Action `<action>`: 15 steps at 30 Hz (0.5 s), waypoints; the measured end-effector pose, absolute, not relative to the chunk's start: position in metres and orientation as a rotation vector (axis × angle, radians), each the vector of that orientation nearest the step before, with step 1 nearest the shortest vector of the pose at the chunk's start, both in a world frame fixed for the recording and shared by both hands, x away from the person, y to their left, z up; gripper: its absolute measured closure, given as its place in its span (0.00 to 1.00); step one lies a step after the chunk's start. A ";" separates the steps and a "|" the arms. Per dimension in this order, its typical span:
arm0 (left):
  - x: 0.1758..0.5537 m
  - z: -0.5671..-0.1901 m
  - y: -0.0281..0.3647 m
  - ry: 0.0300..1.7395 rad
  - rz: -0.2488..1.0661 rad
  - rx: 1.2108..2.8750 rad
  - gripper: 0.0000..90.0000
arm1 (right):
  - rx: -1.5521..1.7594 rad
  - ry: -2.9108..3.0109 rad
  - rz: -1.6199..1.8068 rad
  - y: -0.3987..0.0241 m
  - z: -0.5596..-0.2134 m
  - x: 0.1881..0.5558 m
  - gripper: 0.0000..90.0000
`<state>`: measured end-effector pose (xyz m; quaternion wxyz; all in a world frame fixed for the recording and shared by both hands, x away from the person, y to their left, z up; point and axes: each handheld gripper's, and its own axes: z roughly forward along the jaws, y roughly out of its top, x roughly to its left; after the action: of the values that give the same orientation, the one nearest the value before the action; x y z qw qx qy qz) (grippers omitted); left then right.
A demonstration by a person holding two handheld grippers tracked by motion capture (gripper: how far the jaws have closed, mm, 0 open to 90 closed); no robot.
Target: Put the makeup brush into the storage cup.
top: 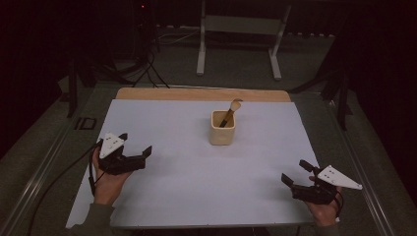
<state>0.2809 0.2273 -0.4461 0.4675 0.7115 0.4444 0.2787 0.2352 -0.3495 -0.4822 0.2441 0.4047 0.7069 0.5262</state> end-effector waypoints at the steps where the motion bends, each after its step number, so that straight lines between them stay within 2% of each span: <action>1: 0.278 -0.448 0.230 1.094 0.677 1.742 0.07 | 1.105 1.931 1.438 -0.350 -0.482 0.235 0.11; 15: 0.249 -0.466 0.258 1.147 0.692 1.716 0.07 | 1.101 1.938 1.440 -0.349 -0.482 0.235 0.11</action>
<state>0.2492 0.2580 -0.4664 0.4638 0.6982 0.4670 0.2817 0.2349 -0.3486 -0.4820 0.2416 0.4025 0.7087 0.5267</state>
